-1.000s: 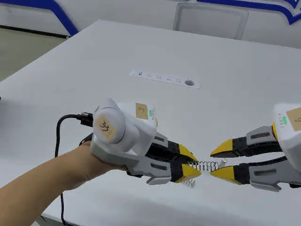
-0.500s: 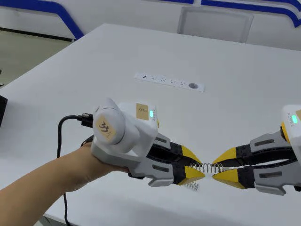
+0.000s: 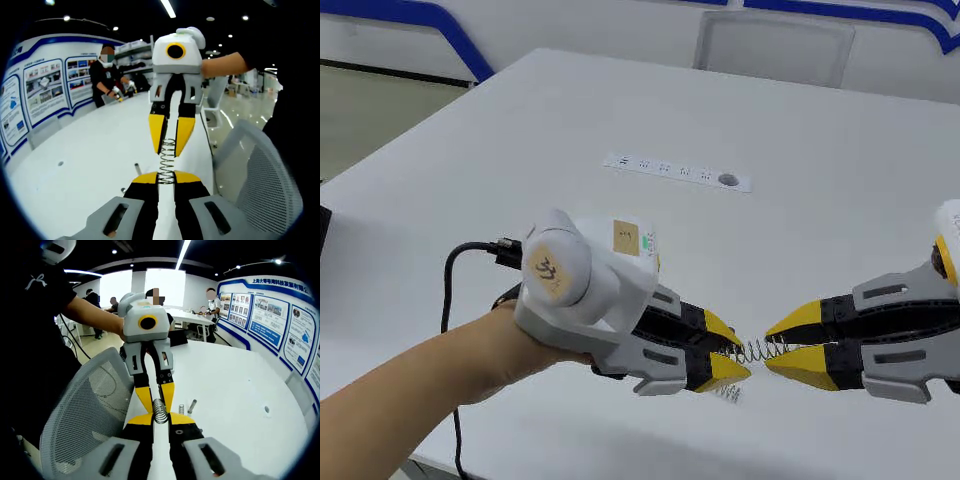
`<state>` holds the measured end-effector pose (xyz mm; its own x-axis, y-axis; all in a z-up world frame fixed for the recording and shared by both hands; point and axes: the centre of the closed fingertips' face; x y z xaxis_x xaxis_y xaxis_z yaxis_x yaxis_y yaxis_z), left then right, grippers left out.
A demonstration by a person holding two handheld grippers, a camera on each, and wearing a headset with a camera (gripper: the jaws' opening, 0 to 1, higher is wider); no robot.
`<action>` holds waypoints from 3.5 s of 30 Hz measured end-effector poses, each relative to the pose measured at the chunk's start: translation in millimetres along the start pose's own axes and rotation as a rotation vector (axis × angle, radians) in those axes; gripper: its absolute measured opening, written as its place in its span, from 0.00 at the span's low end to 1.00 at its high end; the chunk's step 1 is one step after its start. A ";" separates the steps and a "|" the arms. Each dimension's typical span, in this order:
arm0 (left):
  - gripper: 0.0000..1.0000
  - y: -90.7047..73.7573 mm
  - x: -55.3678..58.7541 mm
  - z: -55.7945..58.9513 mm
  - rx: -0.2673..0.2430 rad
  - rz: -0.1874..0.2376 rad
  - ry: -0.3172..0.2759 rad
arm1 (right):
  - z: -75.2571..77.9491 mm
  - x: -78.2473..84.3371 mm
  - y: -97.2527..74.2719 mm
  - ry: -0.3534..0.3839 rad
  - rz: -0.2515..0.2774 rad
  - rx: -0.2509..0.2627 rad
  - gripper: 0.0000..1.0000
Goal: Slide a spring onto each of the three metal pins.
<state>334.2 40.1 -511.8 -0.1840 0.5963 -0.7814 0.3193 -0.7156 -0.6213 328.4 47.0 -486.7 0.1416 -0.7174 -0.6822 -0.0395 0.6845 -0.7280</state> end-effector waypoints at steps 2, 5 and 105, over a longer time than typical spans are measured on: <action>0.10 0.5 0.0 0.3 0.001 0.001 0.000 | -1.0 -6.5 -1.4 0.014 0.030 -0.009 0.11; 0.10 1.3 -0.6 0.4 -0.002 0.001 0.002 | -0.9 -10.9 -1.1 0.021 0.046 -0.009 0.11; 1.00 -34.0 42.7 -59.0 -0.145 0.039 -0.313 | 103.3 109.1 17.7 0.454 -0.061 0.298 0.11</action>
<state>370.4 111.4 -520.6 -0.4383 0.4126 -0.7985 0.4563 -0.6633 -0.5932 445.3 -5.7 -566.9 -0.3090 -0.6959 -0.6483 0.2472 0.5995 -0.7613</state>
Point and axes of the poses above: the centre of the closed fingertips' face, and the gripper's own axes: y roughly forward along the fingers, z roughly to its right, x roughly out of its underside, and after that the axes turned 14 degrees about -z, right-handed
